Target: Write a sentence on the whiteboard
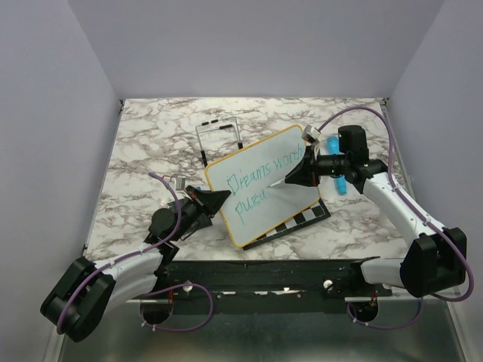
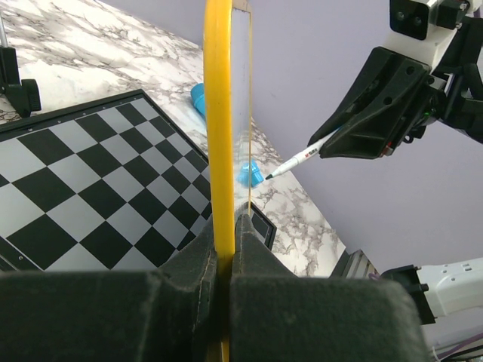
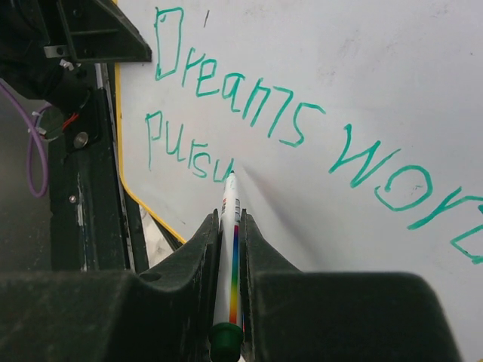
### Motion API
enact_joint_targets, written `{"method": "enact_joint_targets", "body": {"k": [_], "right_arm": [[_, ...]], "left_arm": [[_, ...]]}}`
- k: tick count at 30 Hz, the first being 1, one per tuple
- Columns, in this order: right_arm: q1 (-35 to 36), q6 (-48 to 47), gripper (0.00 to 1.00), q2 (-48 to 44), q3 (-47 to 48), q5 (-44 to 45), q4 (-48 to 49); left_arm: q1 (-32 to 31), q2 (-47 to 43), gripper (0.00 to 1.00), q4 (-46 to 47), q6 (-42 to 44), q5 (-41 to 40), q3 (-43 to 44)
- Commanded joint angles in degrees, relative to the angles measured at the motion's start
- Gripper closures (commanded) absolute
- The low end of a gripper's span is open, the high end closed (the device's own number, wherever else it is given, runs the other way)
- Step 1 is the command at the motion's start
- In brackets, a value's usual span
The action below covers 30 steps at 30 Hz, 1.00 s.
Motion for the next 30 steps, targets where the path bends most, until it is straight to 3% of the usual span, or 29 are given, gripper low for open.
{"method": "enact_joint_targets", "body": {"k": [1,11,20,30], "right_arm": [[-0.4,0.7,0.99,2.1,-0.7,2.5,3.0],[0.0,5.2,0.99,2.9,-1.3,4.7,7.8],[0.1,2.0,0.99,4.2,-1.0,5.0,2.4],[0.0,2.2,0.99,2.3,-2.3,1.5,3.1]], "left_arm": [[-0.3,0.6,1.00,-0.1,4.6,0.5,-0.5],[-0.3,-0.3,1.00,-1.2,4.7,0.3,-0.4],[-0.2,-0.5,1.00,-1.3,4.8,0.3,-0.5],[-0.2,0.3,1.00,-0.5,4.7,0.4,-0.5]]}}
